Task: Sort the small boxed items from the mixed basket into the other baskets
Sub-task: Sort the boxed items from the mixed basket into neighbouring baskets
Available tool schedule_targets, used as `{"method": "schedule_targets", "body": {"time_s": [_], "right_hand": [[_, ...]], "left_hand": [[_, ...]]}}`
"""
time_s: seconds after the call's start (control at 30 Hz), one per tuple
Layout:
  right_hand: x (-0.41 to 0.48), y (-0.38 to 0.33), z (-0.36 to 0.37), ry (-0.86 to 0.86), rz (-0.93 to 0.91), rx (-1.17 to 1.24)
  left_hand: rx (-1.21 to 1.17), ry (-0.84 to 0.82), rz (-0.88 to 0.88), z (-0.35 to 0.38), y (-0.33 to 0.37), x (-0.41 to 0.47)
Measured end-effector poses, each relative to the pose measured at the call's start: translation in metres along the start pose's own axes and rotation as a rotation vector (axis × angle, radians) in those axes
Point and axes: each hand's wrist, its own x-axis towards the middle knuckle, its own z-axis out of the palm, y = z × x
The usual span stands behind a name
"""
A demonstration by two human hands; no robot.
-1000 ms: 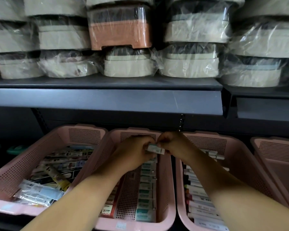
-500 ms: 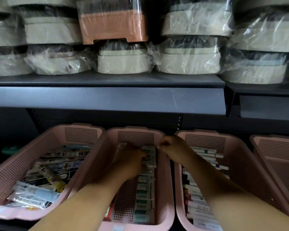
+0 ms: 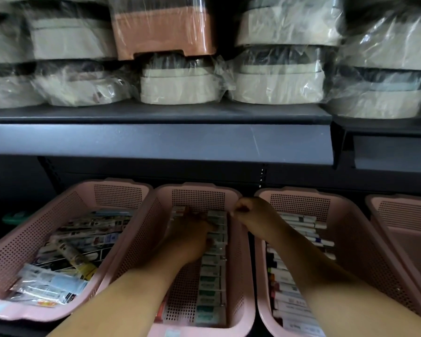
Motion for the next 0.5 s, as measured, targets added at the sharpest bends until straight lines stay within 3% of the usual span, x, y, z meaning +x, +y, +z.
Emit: {"method": "schedule_targets", "body": {"time_s": [0.23, 0.33, 0.43, 0.5], "right_hand": [[0.000, 0.000, 0.000, 0.004, -0.001, -0.038], [-0.002, -0.003, 0.003, -0.005, -0.053, -0.194], [-0.002, -0.007, 0.018, -0.084, -0.178, -0.502], [0.001, -0.011, 0.029, -0.073, -0.155, -0.547]], "left_hand": [[-0.043, 0.026, 0.008, 0.002, -0.002, 0.000], [-0.055, 0.027, 0.006, 0.000, 0.000, -0.002], [-0.135, 0.030, -0.019, 0.001, -0.001, -0.002], [-0.157, 0.030, -0.030, 0.003, -0.002, -0.002]]}}
